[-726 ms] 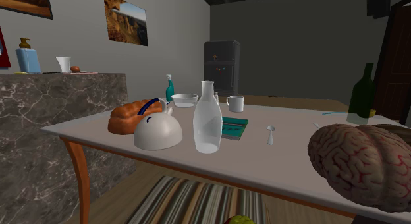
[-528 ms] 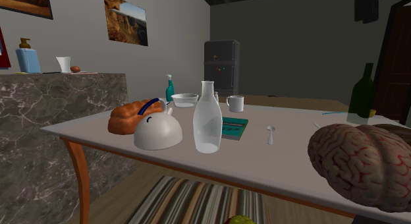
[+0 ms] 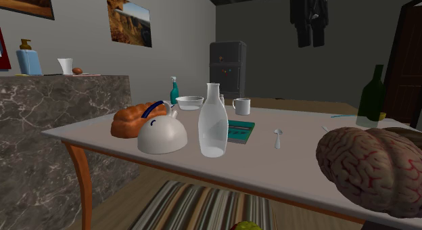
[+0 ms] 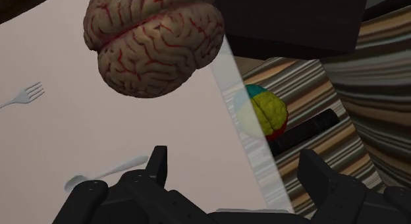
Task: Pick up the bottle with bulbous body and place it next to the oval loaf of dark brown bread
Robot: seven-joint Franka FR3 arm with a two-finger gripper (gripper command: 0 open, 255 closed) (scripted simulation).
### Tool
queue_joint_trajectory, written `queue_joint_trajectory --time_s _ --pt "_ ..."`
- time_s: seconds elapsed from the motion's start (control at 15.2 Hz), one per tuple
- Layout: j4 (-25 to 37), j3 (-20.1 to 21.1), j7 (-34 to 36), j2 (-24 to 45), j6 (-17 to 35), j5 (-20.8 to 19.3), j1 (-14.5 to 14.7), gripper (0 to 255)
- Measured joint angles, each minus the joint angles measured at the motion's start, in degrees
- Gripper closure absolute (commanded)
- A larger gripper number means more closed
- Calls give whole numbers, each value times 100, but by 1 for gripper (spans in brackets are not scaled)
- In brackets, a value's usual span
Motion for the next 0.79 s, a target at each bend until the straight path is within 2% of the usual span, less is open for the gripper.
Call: queue_joint_trajectory --time_s 0.53,0.79 --pt "1107 94 57 1601 597 101 71 0" --pt "1887 112 25 2503 772 110 85 0"
